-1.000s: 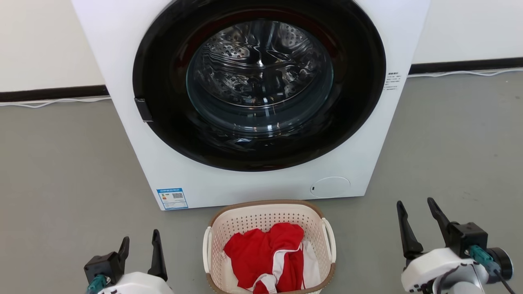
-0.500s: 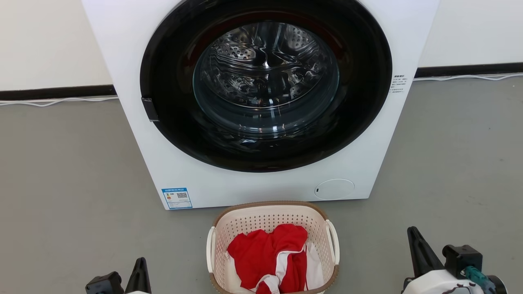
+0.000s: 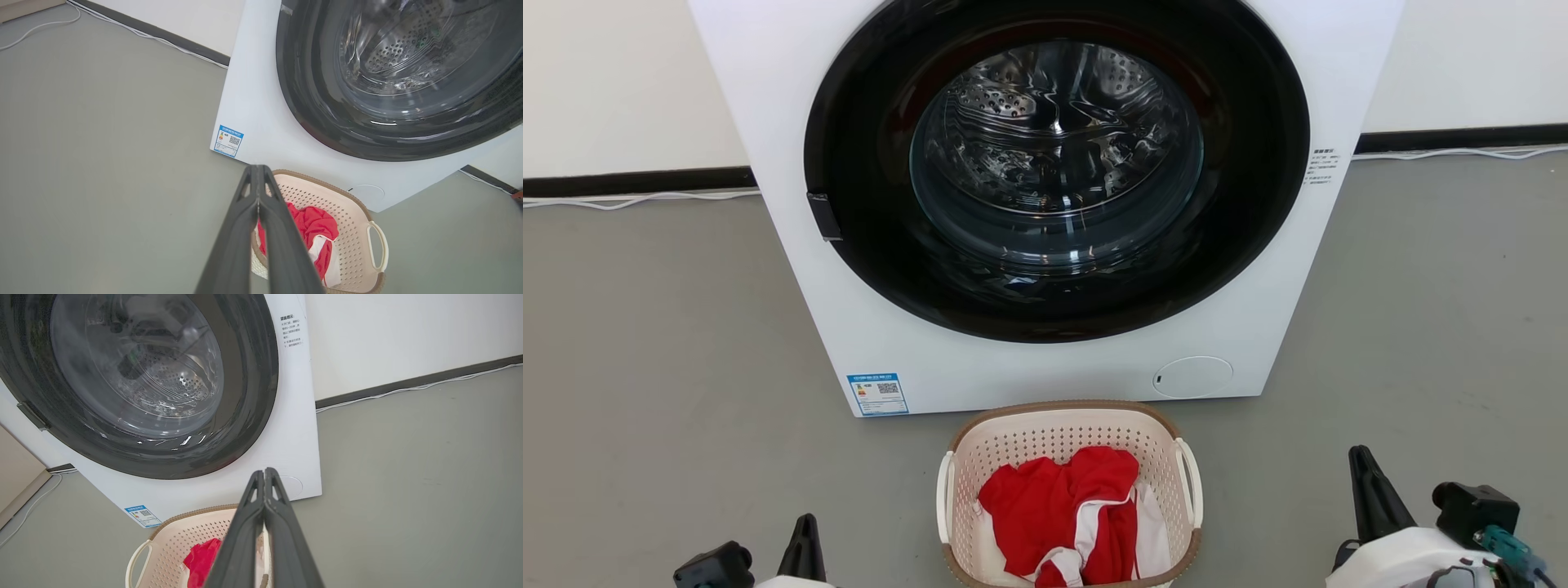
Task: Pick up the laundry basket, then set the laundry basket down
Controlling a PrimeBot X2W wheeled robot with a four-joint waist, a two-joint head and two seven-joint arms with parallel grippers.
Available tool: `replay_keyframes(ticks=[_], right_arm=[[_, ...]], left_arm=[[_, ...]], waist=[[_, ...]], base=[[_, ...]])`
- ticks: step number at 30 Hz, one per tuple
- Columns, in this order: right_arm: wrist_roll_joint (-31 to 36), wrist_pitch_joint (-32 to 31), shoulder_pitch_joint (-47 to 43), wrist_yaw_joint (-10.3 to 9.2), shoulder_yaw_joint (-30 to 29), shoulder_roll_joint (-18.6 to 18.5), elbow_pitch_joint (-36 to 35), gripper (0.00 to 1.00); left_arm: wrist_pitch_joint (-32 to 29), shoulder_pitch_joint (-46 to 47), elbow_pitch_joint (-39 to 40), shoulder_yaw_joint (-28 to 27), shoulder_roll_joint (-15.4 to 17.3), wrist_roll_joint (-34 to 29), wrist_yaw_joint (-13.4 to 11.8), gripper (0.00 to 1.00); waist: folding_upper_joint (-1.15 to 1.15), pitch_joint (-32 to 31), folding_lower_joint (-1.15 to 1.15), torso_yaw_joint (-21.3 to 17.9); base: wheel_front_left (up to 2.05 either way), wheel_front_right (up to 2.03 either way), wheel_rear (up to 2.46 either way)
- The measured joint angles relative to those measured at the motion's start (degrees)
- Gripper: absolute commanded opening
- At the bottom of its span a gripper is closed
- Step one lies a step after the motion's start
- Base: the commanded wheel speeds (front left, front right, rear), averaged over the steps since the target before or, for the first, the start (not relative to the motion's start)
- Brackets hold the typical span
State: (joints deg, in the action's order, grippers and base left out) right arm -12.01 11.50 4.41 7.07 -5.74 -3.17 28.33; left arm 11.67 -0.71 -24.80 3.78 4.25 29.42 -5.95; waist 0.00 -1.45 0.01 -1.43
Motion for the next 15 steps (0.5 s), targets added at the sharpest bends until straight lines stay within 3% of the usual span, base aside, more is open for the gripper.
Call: replay_keyframes(ticks=[15], right_arm=[[-10.9,-2.3,0.0,0.0,-0.1,0.0,-1.8,0.0]], left_arm=[[-2.4,0.1,1.2,-1.1,-0.2,8.5,1.7,0.0]], waist=[[0.0,0.2,0.0,0.2]], base=[[0.0,0.0,0.0]])
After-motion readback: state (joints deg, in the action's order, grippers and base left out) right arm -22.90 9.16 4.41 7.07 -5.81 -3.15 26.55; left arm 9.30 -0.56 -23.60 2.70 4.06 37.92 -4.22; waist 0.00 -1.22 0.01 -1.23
